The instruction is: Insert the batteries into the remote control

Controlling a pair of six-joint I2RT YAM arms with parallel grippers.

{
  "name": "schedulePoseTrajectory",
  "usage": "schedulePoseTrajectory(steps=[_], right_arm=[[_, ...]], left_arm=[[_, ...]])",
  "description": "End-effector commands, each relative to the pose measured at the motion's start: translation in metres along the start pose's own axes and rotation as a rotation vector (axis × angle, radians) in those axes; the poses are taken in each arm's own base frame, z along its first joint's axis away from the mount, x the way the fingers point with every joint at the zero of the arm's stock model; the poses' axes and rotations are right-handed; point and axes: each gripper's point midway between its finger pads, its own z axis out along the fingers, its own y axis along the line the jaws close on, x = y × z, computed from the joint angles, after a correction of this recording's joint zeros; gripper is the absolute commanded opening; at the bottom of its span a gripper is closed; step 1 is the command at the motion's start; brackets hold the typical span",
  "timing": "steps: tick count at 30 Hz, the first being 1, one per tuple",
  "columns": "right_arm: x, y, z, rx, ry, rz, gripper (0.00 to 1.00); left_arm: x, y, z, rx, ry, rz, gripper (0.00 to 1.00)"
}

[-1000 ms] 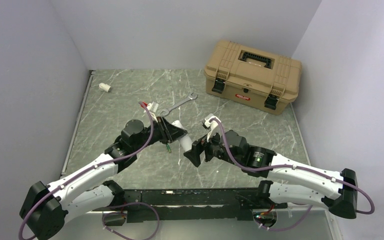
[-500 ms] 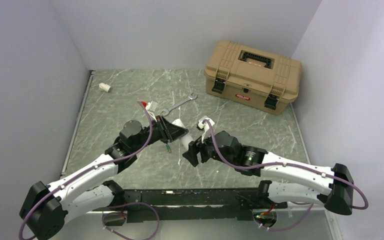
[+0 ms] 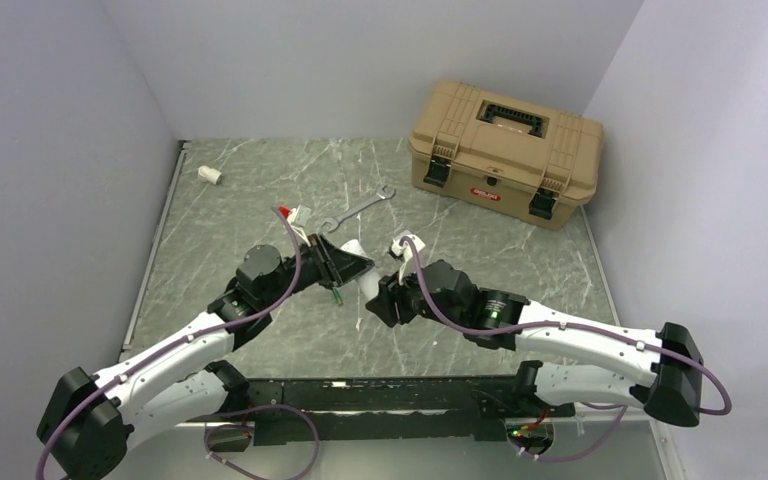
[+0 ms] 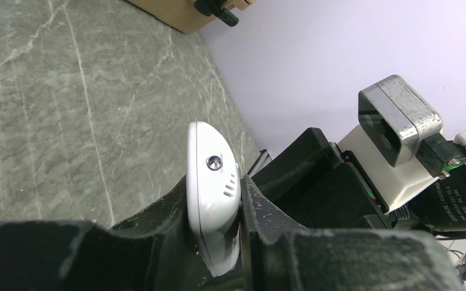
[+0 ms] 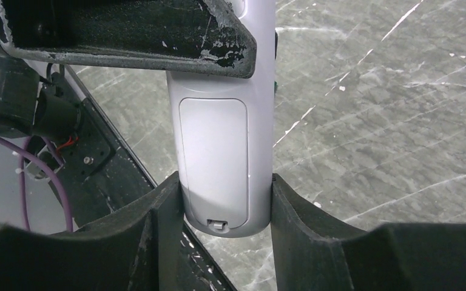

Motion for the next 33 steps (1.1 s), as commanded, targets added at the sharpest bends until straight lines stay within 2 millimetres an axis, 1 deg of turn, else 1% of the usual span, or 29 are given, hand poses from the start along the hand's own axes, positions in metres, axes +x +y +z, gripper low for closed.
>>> schedulePoseTrajectory(steps=[1, 3, 7, 9, 11, 14, 15, 18, 25, 28, 30, 33], right_arm=[[-0.033, 0.02, 0.002, -0.057, -0.067, 0.054, 0.12], [-0.035, 0.022, 0.003, -0.064, -0.073, 0.065, 0.08], [-0.04, 0.022, 0.001, -0.06, -0.1, 0.088, 0.04], [-0.041, 0.022, 0.0, -0.061, -0.108, 0.098, 0.03], [-0.041, 0.023, -0.001, -0.065, -0.107, 0.105, 0.03], [-0.038, 0.026, 0.001, -0.08, -0.094, 0.115, 0.03], [-0.038, 0.027, 0.002, -0.086, -0.09, 0.117, 0.03], [-0.037, 0.029, 0.003, -0.095, -0.088, 0.124, 0.03], [-0.038, 0.023, 0.0, -0.068, -0.106, 0.14, 0.03], [-0.035, 0.023, 0.003, -0.066, -0.102, 0.152, 0.03], [-0.034, 0.025, 0.004, -0.073, -0.097, 0.154, 0.03], [-0.035, 0.025, 0.003, -0.08, -0.101, 0.154, 0.1]], left_arm=[[-0.016, -0.009, -0.001, 0.035, -0.083, 0.001, 0.05], [-0.018, -0.01, 0.0, 0.037, -0.092, -0.002, 0.11], [-0.022, -0.01, 0.0, 0.03, -0.109, -0.003, 0.33], [-0.024, -0.009, -0.001, 0.022, -0.12, -0.005, 0.4], [-0.026, -0.009, -0.001, 0.019, -0.13, -0.007, 0.45], [-0.028, -0.009, -0.001, 0.021, -0.141, -0.012, 0.46], [-0.028, -0.009, 0.0, 0.023, -0.142, -0.013, 0.45], [-0.028, -0.009, 0.0, 0.025, -0.145, -0.017, 0.38], [-0.03, -0.008, -0.002, 0.017, -0.161, -0.021, 0.26], [-0.03, -0.007, -0.002, 0.015, -0.161, -0.023, 0.13], [-0.029, -0.006, -0.001, 0.008, -0.158, -0.022, 0.01], [-0.027, -0.003, -0.002, -0.001, -0.151, -0.021, 0.0]])
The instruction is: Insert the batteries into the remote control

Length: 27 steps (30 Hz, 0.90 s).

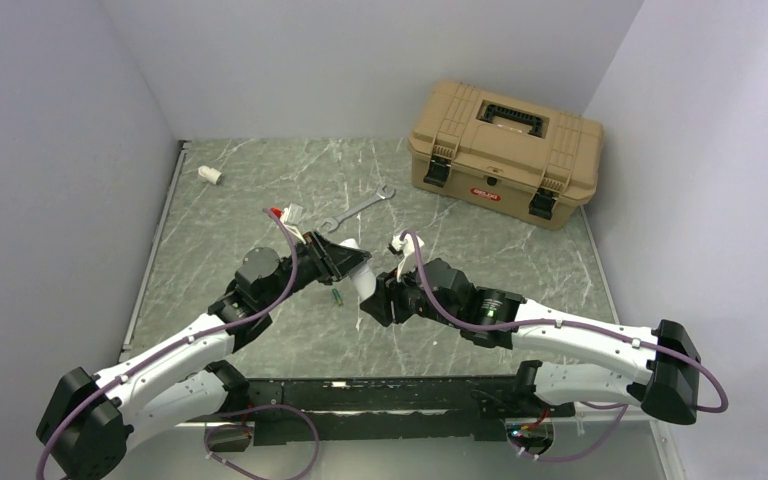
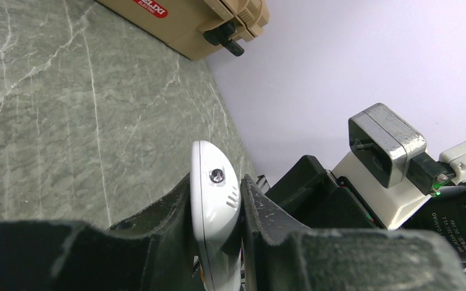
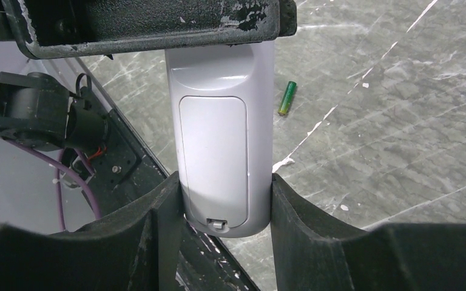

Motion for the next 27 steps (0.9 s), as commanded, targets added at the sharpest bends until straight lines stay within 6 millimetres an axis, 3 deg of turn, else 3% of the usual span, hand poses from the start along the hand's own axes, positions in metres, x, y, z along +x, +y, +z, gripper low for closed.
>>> schedulePoseTrajectory(steps=[1, 4, 7, 11, 17, 22, 27], right_arm=[[-0.031, 0.016, -0.004, -0.055, -0.109, 0.05, 0.14], [-0.033, 0.013, -0.008, -0.041, -0.125, 0.036, 0.44], [-0.036, 0.014, -0.012, -0.054, -0.138, 0.01, 0.62], [-0.049, 0.025, -0.019, -0.112, -0.184, -0.025, 0.66], [-0.067, 0.023, -0.037, -0.115, -0.265, -0.13, 0.7], [-0.048, 0.02, -0.045, -0.153, -0.204, -0.348, 0.72], [-0.016, 0.034, -0.056, -0.318, -0.103, -0.527, 0.73]], left_arm=[[-0.009, -0.012, -0.003, 0.05, -0.041, 0.028, 0.0], [-0.006, -0.008, -0.005, 0.042, -0.04, 0.028, 0.0], [-0.003, -0.004, -0.005, 0.03, -0.03, 0.025, 0.0], [0.003, 0.005, -0.004, 0.0, -0.006, 0.008, 0.0], [0.014, 0.012, -0.006, -0.016, 0.038, -0.005, 0.0], [0.022, 0.015, -0.013, -0.035, 0.092, 0.024, 0.0], [0.031, 0.005, -0.021, -0.004, 0.168, 0.063, 0.0]])
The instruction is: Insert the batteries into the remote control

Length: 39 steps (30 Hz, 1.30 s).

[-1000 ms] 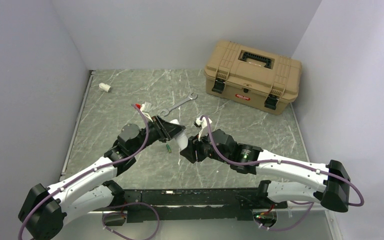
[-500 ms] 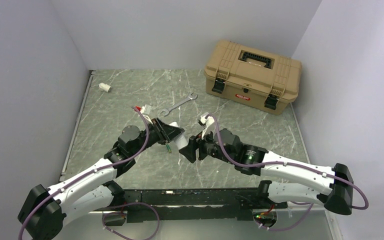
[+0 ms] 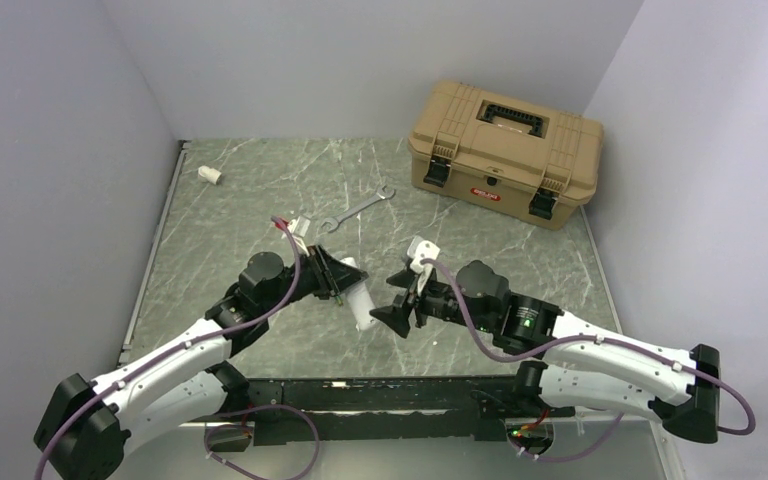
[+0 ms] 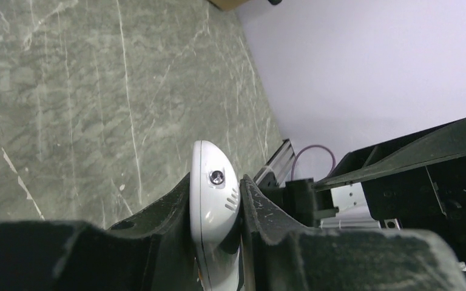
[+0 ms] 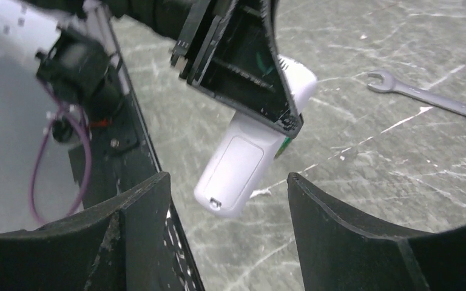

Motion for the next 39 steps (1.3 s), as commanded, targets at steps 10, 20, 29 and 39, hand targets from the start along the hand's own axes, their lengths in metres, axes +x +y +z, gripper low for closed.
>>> schedulePoseTrajectory(steps=[10, 20, 29, 39], right_arm=[[0.017, 0.037, -0.028, -0.303, 0.05, -0.384, 0.67], [0.007, 0.054, -0.035, -0.398, 0.02, -0.465, 0.45], [0.009, 0.061, -0.03, -0.448, 0.013, -0.55, 0.42], [0.019, 0.069, -0.017, -0.465, 0.052, -0.596, 0.44]], left_arm=[[0.027, -0.036, -0.013, 0.227, 0.158, -0.012, 0.0], [0.03, -0.046, -0.017, 0.304, 0.161, -0.079, 0.0], [0.028, -0.047, -0.018, 0.279, 0.16, -0.101, 0.0], [0.028, -0.046, -0.018, 0.282, 0.151, -0.133, 0.0]])
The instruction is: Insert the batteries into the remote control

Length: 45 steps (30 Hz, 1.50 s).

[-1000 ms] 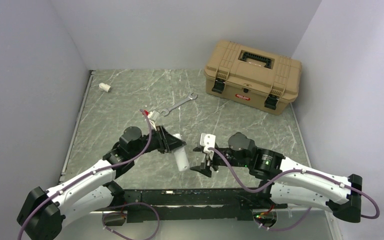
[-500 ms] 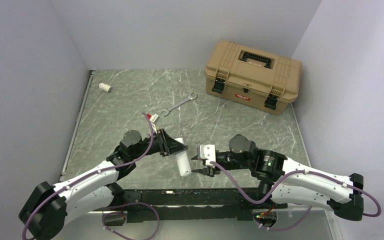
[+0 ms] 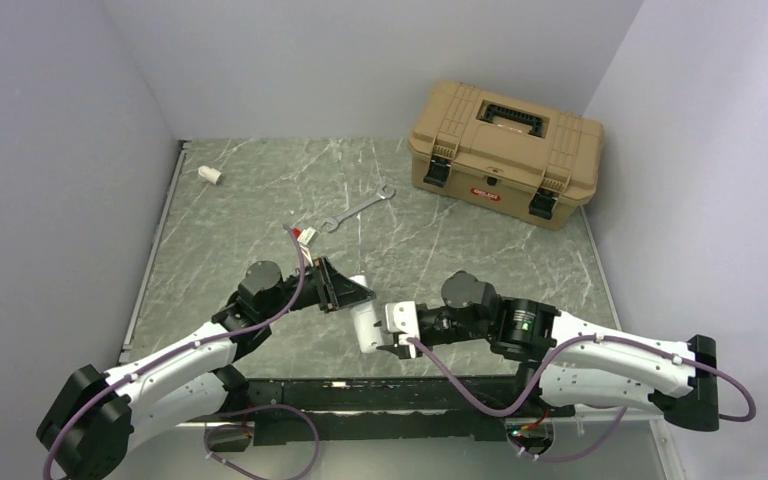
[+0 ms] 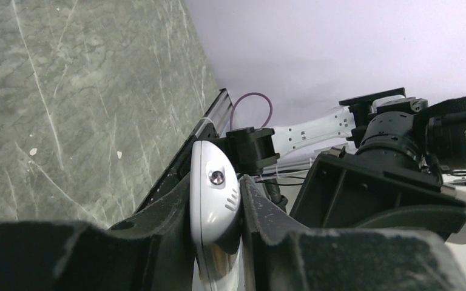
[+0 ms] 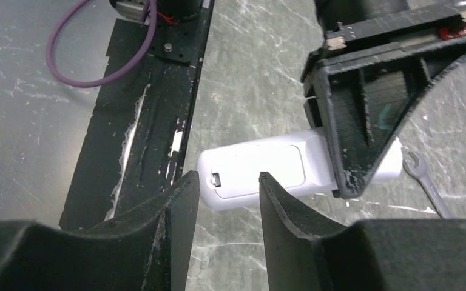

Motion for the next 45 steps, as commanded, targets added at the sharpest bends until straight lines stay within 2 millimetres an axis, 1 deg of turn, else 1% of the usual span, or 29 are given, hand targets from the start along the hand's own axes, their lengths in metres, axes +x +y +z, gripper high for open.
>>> schedulePoseTrajectory(steps=[1, 13, 30, 35, 45], right_arm=[[-0.024, -0.002, 0.004, 0.005, -0.045, -0.085, 0.44], [-0.017, -0.003, 0.004, 0.032, 0.005, -0.143, 0.46], [-0.014, -0.006, 0.007, 0.05, 0.025, -0.167, 0.41], [-0.011, -0.008, 0.008, 0.054, 0.041, -0.171, 0.41], [-0.012, -0.008, 0.01, 0.054, 0.048, -0.168, 0.41]], left_arm=[[-0.01, -0.022, -0.001, 0.083, -0.035, 0.011, 0.0], [-0.006, -0.026, -0.002, 0.136, -0.026, -0.016, 0.0], [-0.004, -0.031, -0.002, 0.155, -0.017, -0.009, 0.0], [-0.004, -0.033, -0.003, 0.169, -0.017, -0.014, 0.0], [-0.004, -0.037, -0.005, 0.19, -0.018, -0.018, 0.0]])
